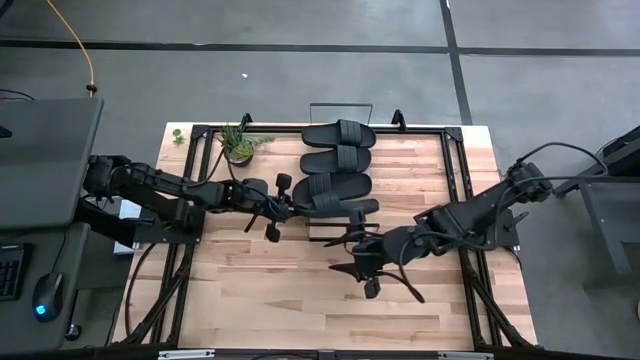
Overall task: Pick and place slides into the shelf
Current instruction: Put the black slide on the shelf
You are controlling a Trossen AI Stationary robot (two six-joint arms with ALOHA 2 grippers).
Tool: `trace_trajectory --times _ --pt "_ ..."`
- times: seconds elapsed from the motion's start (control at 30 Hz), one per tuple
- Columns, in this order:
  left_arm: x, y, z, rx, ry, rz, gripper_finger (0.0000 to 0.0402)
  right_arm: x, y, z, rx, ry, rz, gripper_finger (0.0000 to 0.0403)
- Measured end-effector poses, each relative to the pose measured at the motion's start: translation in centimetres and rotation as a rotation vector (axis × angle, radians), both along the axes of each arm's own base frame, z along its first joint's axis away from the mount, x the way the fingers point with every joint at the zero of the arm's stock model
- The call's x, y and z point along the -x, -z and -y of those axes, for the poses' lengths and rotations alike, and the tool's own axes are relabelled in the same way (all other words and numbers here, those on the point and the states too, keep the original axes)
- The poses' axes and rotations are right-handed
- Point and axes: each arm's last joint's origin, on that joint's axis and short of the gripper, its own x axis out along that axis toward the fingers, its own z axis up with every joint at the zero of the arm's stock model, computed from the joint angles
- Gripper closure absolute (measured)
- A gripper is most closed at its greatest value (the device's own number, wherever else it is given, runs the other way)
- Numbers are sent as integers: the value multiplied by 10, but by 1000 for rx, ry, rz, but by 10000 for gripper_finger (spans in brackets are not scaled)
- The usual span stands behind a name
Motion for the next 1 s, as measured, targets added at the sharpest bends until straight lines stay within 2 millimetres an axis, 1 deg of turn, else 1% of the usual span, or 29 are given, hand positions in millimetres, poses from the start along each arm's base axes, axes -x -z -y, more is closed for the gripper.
trace_trajectory --times 0.2,0.43,0.6,1.0 --pt "0 1 0 -12 -12 -5 382 -5 3 2 1 9 -5 196" --pt "-6 15 -1 -68 10 -68 382 -6 2 2 -7 -1 10 196" --pt "-10 26 -3 -168 25 -113 382 -6 2 0 -24 -38 10 196" --pt "-11 30 -4 -297 74 -164 382 -6 2 0 -31 -40 2 196"
